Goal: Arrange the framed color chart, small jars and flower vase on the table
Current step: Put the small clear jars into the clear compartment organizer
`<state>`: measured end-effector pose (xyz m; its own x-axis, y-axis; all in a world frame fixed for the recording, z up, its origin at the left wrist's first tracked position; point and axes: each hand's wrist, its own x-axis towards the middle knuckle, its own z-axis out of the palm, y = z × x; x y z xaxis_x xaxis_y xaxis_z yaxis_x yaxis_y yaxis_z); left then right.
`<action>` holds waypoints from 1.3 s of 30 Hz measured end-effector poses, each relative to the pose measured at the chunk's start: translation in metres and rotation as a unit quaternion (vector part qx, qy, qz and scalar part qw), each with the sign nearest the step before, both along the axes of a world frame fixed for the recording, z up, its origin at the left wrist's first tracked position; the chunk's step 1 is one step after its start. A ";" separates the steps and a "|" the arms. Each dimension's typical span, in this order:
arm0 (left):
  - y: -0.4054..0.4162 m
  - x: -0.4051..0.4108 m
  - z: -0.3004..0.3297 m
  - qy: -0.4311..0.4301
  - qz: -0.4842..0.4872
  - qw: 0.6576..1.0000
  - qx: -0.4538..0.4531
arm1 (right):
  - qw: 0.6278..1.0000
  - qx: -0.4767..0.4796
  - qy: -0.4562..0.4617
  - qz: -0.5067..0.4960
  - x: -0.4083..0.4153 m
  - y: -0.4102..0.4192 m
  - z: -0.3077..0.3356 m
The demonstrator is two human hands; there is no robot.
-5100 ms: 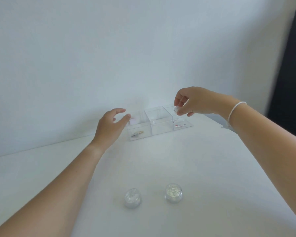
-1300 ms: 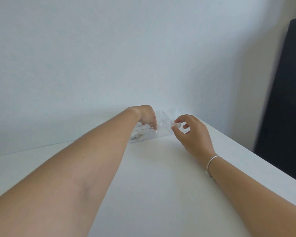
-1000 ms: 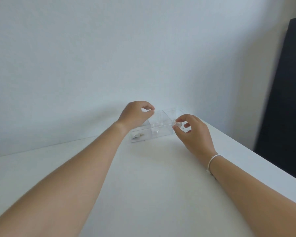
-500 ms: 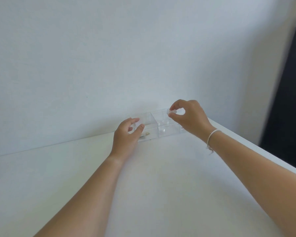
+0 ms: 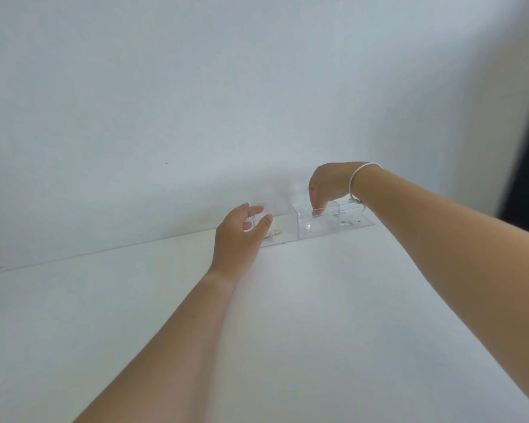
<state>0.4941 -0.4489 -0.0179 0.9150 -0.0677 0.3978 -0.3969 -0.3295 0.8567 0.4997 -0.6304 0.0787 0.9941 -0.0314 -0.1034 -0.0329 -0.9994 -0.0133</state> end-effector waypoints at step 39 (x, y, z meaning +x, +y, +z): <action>0.163 -0.296 -0.003 0.025 0.026 0.999 0.013 | 0.857 0.434 -0.272 0.055 -0.287 0.140 -0.093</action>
